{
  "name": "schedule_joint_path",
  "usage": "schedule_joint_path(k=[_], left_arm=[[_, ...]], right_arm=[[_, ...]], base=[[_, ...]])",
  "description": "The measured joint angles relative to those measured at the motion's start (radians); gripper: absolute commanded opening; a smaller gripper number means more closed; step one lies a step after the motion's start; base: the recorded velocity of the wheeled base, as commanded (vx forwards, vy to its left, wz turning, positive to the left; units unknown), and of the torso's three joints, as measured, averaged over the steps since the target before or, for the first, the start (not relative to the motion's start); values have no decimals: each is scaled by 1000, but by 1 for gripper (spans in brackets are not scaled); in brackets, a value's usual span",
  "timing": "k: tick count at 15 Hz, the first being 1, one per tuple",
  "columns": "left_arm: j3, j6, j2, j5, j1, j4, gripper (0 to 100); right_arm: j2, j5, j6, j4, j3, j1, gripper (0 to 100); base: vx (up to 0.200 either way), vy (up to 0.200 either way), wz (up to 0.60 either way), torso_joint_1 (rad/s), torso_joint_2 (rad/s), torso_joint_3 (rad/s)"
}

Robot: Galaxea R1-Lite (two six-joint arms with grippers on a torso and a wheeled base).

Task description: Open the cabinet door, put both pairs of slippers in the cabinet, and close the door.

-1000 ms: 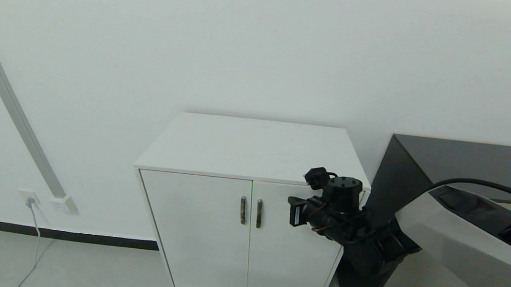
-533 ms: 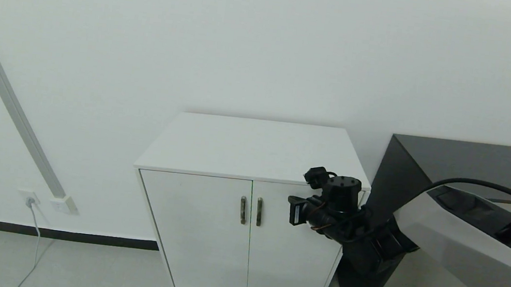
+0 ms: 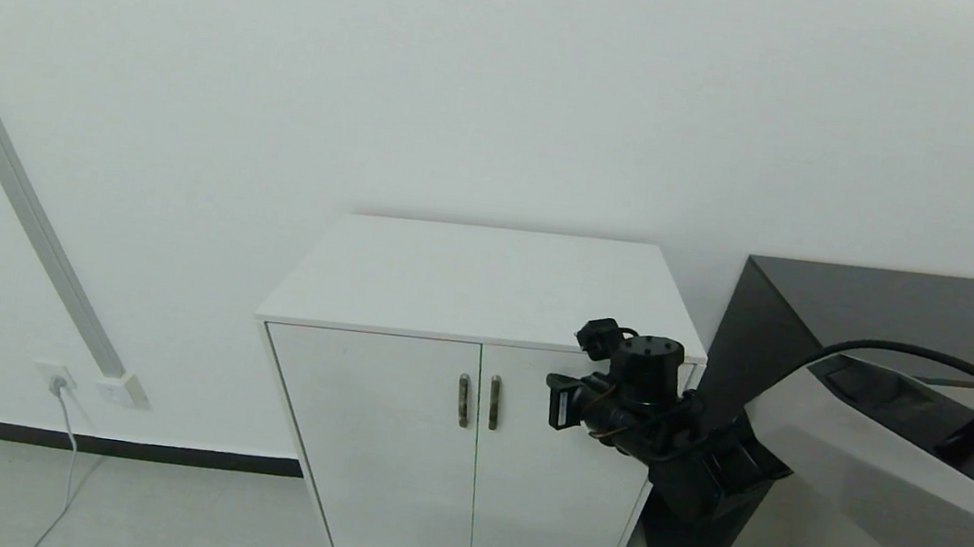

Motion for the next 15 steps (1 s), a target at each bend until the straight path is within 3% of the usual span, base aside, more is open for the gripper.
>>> schedule_joint_path(k=[4,10,15], left_arm=[[0,0,0,0,0,0,0],[0,0,0,0,0,0,0],[0,-1,0,4,0,0,0]], right_arm=[[-50,0,0,-23,93,18,0],[-227,-55,0,-163,379,32,0],[-420,-157,0,-273,649,-59,0]], base=[[0,0,0,0,0,0],[0,0,0,0,0,0],[0,0,0,0,0,0]])
